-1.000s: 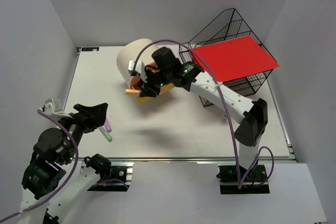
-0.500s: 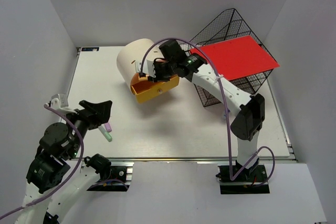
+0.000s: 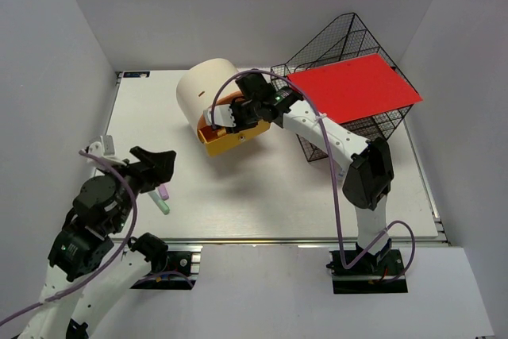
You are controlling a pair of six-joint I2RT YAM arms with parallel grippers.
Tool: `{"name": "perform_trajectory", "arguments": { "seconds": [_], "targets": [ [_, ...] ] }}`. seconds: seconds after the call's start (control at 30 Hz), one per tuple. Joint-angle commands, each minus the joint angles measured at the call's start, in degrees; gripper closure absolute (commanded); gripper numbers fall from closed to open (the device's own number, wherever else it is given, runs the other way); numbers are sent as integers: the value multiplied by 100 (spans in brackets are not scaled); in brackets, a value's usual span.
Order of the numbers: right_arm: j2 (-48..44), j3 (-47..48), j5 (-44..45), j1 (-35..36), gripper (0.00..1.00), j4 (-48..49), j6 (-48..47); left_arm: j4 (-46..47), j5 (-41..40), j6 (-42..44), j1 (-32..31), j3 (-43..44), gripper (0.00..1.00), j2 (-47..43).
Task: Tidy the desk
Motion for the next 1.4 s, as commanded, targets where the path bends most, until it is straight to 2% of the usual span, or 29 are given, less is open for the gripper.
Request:
{"name": "perform_trajectory", "arguments": {
  "seconds": [0.0,0.17,0.23,0.27,0.3,0.33,0.37,0.4,0.43,0.47,0.5,0.53,0.6,0.63,0.7,0.73,0.8,0.9,0.93,1.17,1.37],
  "targets": [
    [-135,-7,41,-5,58,347,-13,-130,102,-76,-11,-64,2,459],
    [-398,-77,-12,-31,56,418,92,-780,67,-260,-11,269,2,1778],
    [-564,-34,-73,-75,56,374,285,-895,-12,-340,-11,340,5,2164],
    [-618,-7,-73,-75,56,357,425,-886,-65,-340,-11,331,10,2253],
    [-723,36,-308,-110,69,365,862,-817,-117,-340,-11,305,14,2341],
    [-924,63,-554,-145,94,356,1170,-816,-170,-340,-11,244,19,2533],
    [-1048,46,-687,-206,100,435,1530,-799,-284,-340,41,209,34,2640],
    [-1353,-85,-1063,-224,100,496,2500,-790,-372,-349,41,173,42,2736],
    [-1539,-86,-1267,-372,100,610,2918,-807,-469,-436,41,138,49,2955],
    [-1932,-460,-1730,-409,100,698,3288,-859,-687,-445,41,129,61,3061],
    [-2154,-1056,-1961,-461,100,812,3944,-869,-776,-463,41,129,66,3158],
    [-2382,-1392,-2207,-523,100,961,4194,-843,-821,-480,102,103,68,3220],
    [-3048,-2095,-2707,-707,100,1488,4895,-719,-909,-472,164,85,69,3387],
    [-3253,-2804,-2884,-812,100,1943,5083,-693,-900,-498,278,85,69,3466],
    [-3781,-3458,-3534,-1058,100,2349,5365,-483,-839,-498,410,15,67,3686],
    [-3921,-4122,-3789,-1112,91,2900,5583,-421,-821,-481,585,-20,65,3800],
    [-4167,-4628,-4403,-1305,80,3325,5795,-245,-795,-437,779,-47,61,4169],
    [-4169,-4604,-4801,-1515,70,2951,5534,80,-664,-288,1244,-125,55,4555],
    [-4186,-4560,-4819,-1560,69,2758,5446,159,-515,-174,1359,-134,50,4609],
    [-4906,-4805,-4635,-1842,66,2861,5190,555,-162,389,2176,-187,37,5057],
    [-5004,-4902,-4521,-1973,66,2879,5041,634,179,705,2721,-468,40,5690]
  ]
}}
